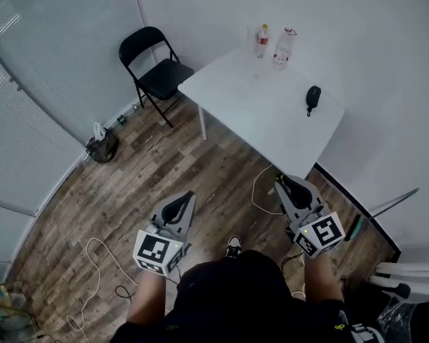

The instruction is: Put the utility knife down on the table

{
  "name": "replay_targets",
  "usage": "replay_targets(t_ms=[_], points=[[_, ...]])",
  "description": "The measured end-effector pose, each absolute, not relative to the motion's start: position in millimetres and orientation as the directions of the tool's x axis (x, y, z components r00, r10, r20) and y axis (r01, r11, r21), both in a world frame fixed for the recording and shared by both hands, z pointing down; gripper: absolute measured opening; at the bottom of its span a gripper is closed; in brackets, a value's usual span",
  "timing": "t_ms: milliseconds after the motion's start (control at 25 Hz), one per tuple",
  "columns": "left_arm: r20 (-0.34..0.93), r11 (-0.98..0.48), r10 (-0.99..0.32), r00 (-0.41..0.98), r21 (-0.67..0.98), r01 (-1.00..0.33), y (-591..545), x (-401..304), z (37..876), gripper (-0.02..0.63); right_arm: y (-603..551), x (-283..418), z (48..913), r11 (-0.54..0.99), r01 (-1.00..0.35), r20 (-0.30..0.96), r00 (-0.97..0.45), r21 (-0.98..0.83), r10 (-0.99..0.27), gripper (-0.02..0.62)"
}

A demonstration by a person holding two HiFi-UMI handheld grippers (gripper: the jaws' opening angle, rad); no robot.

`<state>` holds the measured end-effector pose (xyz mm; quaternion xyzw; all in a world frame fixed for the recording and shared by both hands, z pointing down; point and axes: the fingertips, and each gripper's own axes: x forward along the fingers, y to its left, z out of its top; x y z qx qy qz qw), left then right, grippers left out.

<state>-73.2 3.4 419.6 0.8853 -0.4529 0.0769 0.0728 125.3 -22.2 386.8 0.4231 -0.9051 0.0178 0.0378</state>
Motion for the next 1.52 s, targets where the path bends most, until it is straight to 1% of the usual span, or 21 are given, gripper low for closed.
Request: replay_targets(t_ms=[160, 280, 400, 640, 920, 1120, 1320, 1520], points=[[0.218, -0.564, -0.799, 0.560, 0.048, -0.824, -45, -47, 420, 0.023, -75, 156, 394, 0.644, -0.764, 0.076, -0.644, -0.029, -0.761, 0.075], [0.227, -0.579, -0.789, 0.570, 0.034, -0.815, -71, -32, 420, 0.023, -105, 170, 400, 0.635, -0.770, 0.071, -0.638, -0.054, -0.767, 0.075], [0.243, -0.593, -0.777, 0.580, 0.025, -0.805, -96, -27, 424, 0.023, -128, 174, 406, 0.624, -0.778, 0.075, -0.628, -0.070, -0.775, 0.075], [0.234, -0.626, -0.752, 0.616, 0.039, -0.779, -158, -25, 430, 0.023, -175, 175, 418, 0.592, -0.803, 0.091, -0.596, -0.075, -0.797, 0.075], [0.216, -0.703, -0.676, 0.705, 0.097, -0.704, -258, -38, 441, 0.023, -255, 166, 422, 0.492, -0.868, 0.130, -0.496, -0.064, -0.858, 0.075], [0.224, -0.747, -0.629, 0.745, 0.090, -0.658, -330, -64, 440, 0.023, -322, 139, 415, 0.435, -0.899, 0.149, -0.437, -0.046, -0.887, 0.075], [0.234, -0.761, -0.609, 0.758, 0.095, -0.642, -390, -96, 447, 0.023, -372, 110, 420, 0.400, -0.916, 0.167, -0.401, -0.042, -0.901, 0.075], [0.239, -0.772, -0.590, 0.771, 0.112, -0.625, -421, -103, 454, 0.023, -410, 102, 455, 0.357, -0.933, 0.276, -0.356, -0.046, -0.893, 0.075]])
